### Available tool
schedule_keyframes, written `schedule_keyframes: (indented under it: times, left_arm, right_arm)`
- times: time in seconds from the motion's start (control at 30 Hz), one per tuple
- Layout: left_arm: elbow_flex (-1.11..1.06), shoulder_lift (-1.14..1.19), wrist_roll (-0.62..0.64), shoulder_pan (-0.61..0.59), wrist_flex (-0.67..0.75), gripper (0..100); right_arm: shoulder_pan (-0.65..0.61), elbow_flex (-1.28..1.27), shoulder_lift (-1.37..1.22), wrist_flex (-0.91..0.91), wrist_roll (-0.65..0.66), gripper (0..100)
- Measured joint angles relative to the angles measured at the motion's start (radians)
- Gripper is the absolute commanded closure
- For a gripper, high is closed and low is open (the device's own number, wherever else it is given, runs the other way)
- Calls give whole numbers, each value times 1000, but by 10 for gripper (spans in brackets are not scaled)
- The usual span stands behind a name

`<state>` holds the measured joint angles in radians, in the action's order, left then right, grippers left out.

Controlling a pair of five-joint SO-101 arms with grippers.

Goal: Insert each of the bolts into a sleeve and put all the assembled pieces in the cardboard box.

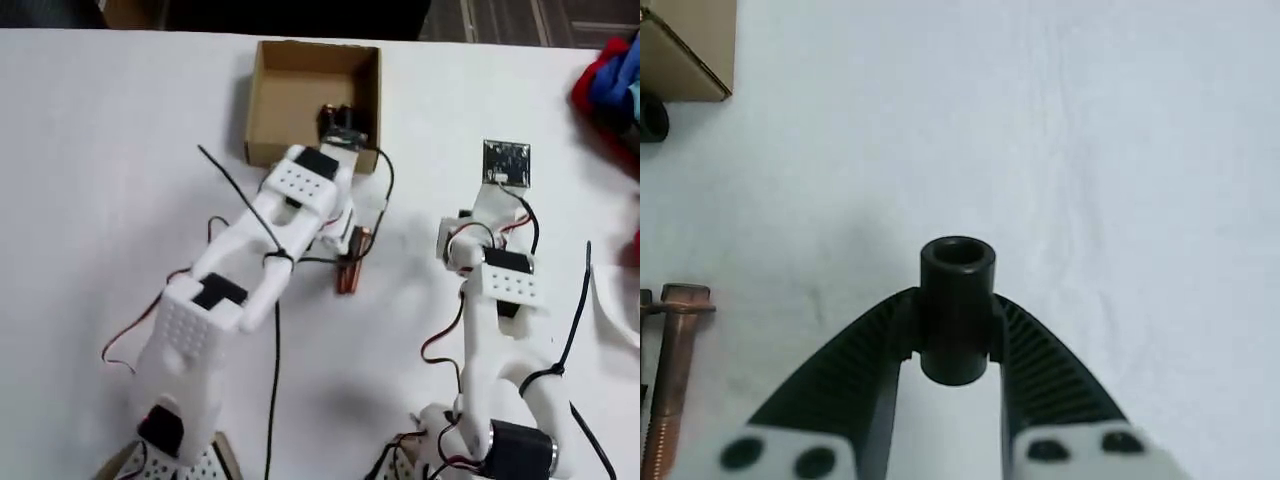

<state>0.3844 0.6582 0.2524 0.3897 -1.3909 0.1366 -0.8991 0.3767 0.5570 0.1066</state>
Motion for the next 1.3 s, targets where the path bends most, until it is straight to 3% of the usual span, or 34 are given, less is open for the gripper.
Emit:
schedule_keyframes:
  times: [0.27,0.5,0.6,0.83,1.13,1.3]
  left_arm:
    - [0,9,8,0,97,757]
    - [2,9,9,2,106,946]
    - [0,9,8,0,106,938]
    - [14,60,9,-2,107,799]
    - [26,81,8,-8,94,816]
    - [28,81,9,-6,95,949]
  right_arm:
    - [0,0,0,0,0,977]
    - [0,0,0,0,0,977]
    - [0,0,0,0,0,977]
    - [0,0,0,0,0,977]
    - [-2,0,0,0,0,977]
    - [-2,0,0,0,0,977]
